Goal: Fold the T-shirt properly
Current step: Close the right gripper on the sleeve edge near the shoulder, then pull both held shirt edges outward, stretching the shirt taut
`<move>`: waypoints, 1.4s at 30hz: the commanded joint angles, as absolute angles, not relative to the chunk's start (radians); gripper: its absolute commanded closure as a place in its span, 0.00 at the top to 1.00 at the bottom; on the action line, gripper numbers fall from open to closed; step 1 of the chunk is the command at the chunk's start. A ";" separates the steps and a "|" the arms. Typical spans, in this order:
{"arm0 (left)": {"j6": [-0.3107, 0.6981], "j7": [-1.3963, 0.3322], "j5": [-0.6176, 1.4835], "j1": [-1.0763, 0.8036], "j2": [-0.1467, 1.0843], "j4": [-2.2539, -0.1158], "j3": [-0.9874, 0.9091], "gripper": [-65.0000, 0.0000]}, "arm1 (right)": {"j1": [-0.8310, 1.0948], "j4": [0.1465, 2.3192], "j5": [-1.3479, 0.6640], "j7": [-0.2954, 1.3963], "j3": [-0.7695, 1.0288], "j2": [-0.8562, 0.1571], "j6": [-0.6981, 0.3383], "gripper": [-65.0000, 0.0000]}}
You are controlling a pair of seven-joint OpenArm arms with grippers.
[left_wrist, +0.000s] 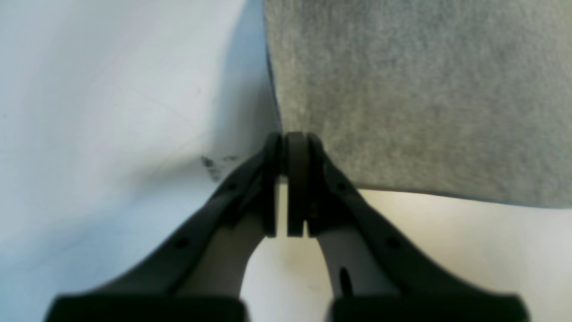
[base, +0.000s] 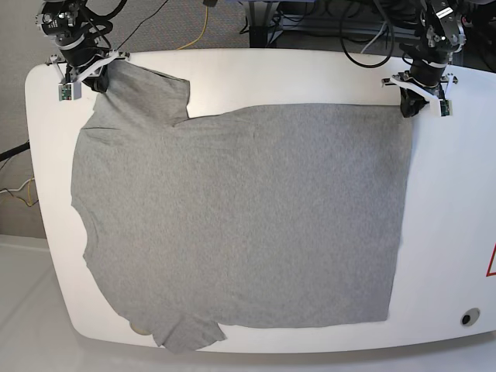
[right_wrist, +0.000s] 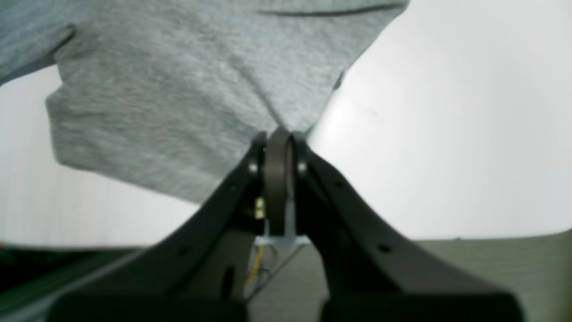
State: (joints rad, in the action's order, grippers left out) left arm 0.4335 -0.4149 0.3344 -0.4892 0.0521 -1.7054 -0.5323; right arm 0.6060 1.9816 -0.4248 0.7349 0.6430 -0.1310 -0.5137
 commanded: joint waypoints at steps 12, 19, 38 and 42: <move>0.440 -0.395 0.335 -0.472 0.025 -1.746 -0.538 0.00 | 0.591 2.015 -0.396 0.724 0.686 -0.148 -0.503 0.00; 0.441 -0.410 0.344 -0.441 0.050 -1.735 -0.540 0.00 | 0.461 1.952 -0.395 0.730 0.724 -0.161 -0.620 0.01; 0.436 -0.413 0.340 -0.424 0.041 -1.744 -0.538 0.00 | 0.415 1.972 -0.412 0.729 0.722 -0.175 -0.626 0.01; 0.436 -0.417 0.342 -0.434 0.039 -1.742 -0.538 0.00 | 0.437 1.970 -0.491 0.747 0.724 -0.173 -0.614 0.01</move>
State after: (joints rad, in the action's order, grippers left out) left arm 0.4343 -0.4305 0.3271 -0.4301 0.0360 -1.7248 -0.5339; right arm 0.4301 1.9549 -0.4469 0.7544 0.7143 -0.1627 -0.6243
